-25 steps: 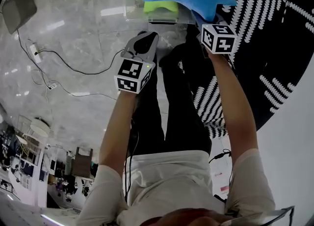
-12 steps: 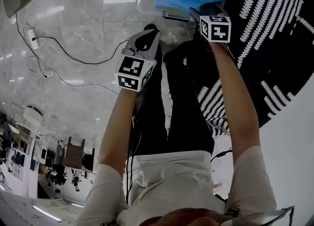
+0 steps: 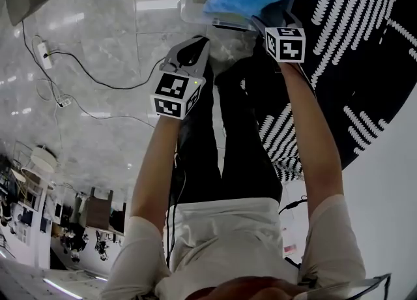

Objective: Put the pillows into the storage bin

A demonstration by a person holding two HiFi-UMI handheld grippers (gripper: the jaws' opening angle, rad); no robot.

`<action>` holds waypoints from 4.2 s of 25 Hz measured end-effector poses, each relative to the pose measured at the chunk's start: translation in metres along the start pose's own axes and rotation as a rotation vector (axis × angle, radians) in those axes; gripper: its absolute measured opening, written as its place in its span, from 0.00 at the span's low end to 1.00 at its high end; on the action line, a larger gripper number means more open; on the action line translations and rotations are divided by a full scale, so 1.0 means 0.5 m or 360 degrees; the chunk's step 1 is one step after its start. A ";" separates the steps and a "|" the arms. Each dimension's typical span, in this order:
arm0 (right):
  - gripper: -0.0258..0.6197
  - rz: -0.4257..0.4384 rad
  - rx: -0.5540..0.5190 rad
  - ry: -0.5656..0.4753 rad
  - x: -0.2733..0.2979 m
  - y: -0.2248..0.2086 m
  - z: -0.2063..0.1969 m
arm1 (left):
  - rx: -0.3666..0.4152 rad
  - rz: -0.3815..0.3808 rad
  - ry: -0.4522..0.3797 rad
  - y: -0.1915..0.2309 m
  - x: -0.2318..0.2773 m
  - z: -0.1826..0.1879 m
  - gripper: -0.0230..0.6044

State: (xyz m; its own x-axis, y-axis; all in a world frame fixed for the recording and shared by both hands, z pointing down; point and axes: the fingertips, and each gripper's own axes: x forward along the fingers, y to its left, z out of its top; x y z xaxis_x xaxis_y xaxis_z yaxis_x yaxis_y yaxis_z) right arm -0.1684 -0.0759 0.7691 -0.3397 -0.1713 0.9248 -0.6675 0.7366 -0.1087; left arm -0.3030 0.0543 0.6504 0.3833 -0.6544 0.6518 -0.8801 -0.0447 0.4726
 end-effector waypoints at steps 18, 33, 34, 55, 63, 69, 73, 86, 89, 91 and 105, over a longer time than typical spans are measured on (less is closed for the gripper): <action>0.66 0.0152 -0.0055 -0.0305 -0.399 -0.006 0.099 | 0.0103 -0.0074 -0.0052 -0.229 -0.100 0.211 0.07; 0.53 0.0043 -0.0053 -0.0697 -0.972 -0.038 0.316 | 0.0206 -0.0104 -0.0155 -0.432 -0.461 0.553 0.07; 0.51 0.0034 -0.0063 -0.0700 -0.999 -0.032 0.322 | 0.0221 -0.0101 -0.0166 -0.442 -0.484 0.571 0.07; 0.22 -0.0015 -0.0256 -0.1007 -1.404 0.008 0.434 | 0.0446 -0.0138 -0.0362 -0.676 -0.771 0.794 0.07; 0.19 0.0027 -0.0280 -0.1169 -1.541 0.039 0.465 | 0.0471 -0.0174 -0.0467 -0.733 -0.829 0.873 0.07; 0.10 0.0005 -0.0277 -0.1265 -1.608 0.042 0.462 | 0.0576 -0.0159 -0.0598 -0.763 -0.854 0.915 0.07; 0.05 0.0014 -0.0227 -0.1331 -1.652 0.045 0.459 | 0.0637 -0.0134 -0.0677 -0.770 -0.877 0.933 0.07; 0.04 -0.0067 -0.0147 -0.1426 -1.698 0.020 0.448 | 0.0646 -0.0105 -0.0781 -0.779 -0.898 0.964 0.07; 0.04 -0.0071 -0.0147 -0.1436 -1.694 0.019 0.442 | 0.0644 -0.0111 -0.0778 -0.780 -0.889 0.956 0.07; 0.04 -0.0077 -0.0138 -0.1440 -1.694 0.020 0.439 | 0.0643 -0.0116 -0.0772 -0.779 -0.885 0.948 0.07; 0.04 -0.0085 -0.0135 -0.1458 -1.701 0.023 0.443 | 0.0630 -0.0138 -0.0775 -0.777 -0.876 0.945 0.07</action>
State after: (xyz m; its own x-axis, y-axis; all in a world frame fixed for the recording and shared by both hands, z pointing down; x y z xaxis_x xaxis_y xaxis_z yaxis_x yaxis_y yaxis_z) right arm -0.0337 -0.0666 -0.0996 -0.7260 -0.6309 0.2737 -0.6588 0.7522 -0.0138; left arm -0.2615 0.0018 -0.0987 0.3682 -0.9003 0.2323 -0.9244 -0.3276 0.1955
